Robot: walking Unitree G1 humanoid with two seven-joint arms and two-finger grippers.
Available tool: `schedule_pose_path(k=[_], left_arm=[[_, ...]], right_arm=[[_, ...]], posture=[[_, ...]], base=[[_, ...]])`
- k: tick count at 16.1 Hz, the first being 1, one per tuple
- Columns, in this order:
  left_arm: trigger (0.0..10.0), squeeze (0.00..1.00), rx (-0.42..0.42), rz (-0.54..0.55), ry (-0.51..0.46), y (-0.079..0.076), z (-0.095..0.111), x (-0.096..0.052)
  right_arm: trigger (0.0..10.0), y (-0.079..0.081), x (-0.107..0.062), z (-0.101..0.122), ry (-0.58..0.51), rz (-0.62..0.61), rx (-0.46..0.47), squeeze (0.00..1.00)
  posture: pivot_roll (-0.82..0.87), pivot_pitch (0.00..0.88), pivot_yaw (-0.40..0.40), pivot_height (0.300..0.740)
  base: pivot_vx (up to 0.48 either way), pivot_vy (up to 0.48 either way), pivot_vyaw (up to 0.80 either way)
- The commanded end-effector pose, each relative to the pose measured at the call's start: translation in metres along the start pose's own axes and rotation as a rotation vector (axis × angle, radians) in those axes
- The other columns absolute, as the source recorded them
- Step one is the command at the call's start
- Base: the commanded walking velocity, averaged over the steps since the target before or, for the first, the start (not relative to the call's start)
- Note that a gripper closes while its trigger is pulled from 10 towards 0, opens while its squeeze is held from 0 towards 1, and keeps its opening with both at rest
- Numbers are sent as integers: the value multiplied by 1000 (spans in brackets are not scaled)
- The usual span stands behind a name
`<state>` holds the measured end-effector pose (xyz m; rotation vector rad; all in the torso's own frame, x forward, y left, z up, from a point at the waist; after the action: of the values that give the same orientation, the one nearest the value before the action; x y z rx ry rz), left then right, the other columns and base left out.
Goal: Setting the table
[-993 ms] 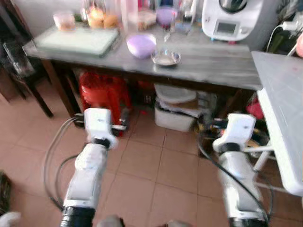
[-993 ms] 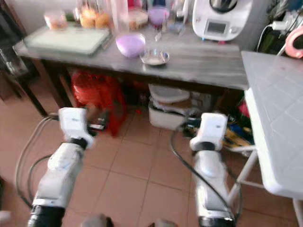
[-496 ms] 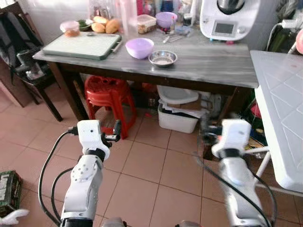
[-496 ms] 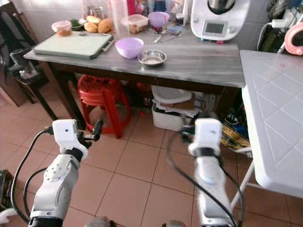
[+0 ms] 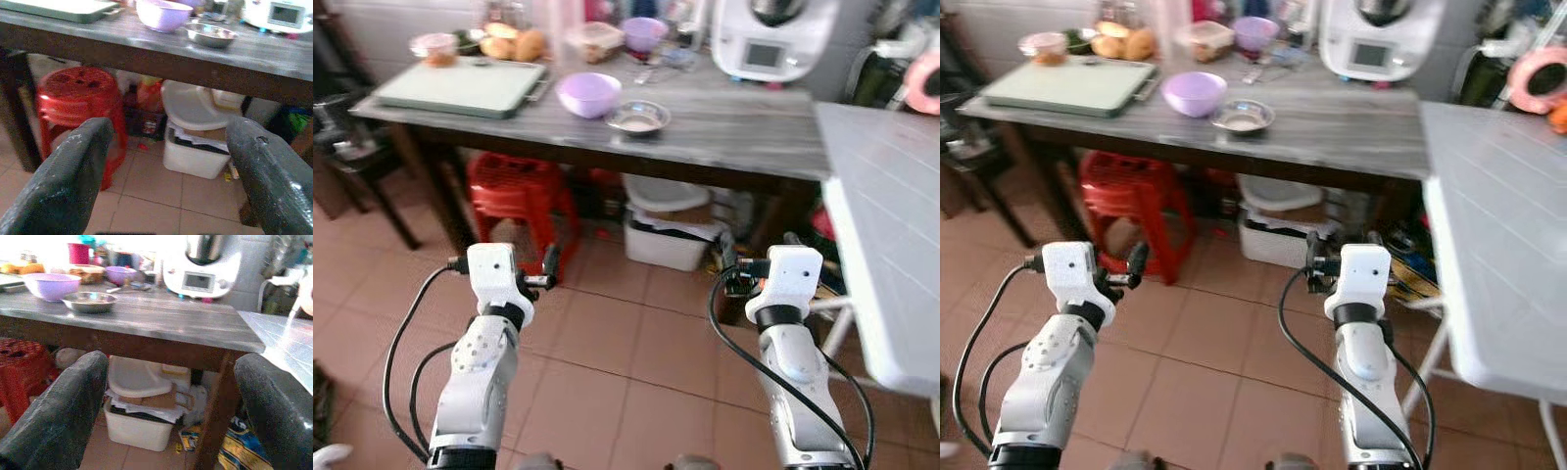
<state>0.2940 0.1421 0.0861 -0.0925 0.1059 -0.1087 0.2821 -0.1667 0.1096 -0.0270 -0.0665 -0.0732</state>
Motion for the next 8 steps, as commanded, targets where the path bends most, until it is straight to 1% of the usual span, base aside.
schedule_pose_path(k=[1, 3, 4, 7, 8], left_arm=[[10000, 0, -1, -16, -15, -4, 6, 2], [10000, 0, -2, -17, -16, -4, 7, 2], [10000, 0, -1, -17, -16, -4, 7, 1], [10000, 0, 0, -10, -13, -3, 6, 1], [10000, 0, -1, -8, -12, -3, 6, 1]], right_arm=[[10000, -4, 1, 2, -7, -16, 10, 0], [10000, -5, 1, 0, 11, -23, 27, 0], [10000, -5, 1, -1, 13, -22, 30, 0], [10000, -4, 1, -1, 15, -10, 25, 0], [10000, -5, 1, -1, 16, -10, 26, 0]], posture=[[-16, 0, 27, 740], [-17, 0, 25, 740], [-17, 0, 24, 740], [-19, 0, 22, 740], [-20, 0, 23, 740]], base=[[0, -330, 0], [0, -459, 0], [0, -450, -613], [0, -433, -800], [0, -431, -413]])
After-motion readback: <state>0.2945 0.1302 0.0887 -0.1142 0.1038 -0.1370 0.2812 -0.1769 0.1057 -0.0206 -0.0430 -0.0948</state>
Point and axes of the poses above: a point about 5 cm out from each wrist's last joint towards the gripper, its own x axis pointing out of the wrist towards the gripper, its own z axis along the axis of the wrist's last joint, y = z × x, the point moved 3 cm from there along x, pointing out of the wrist towards the gripper, and after that the axes turned 3 degrees about x, right-handed, at the moved point
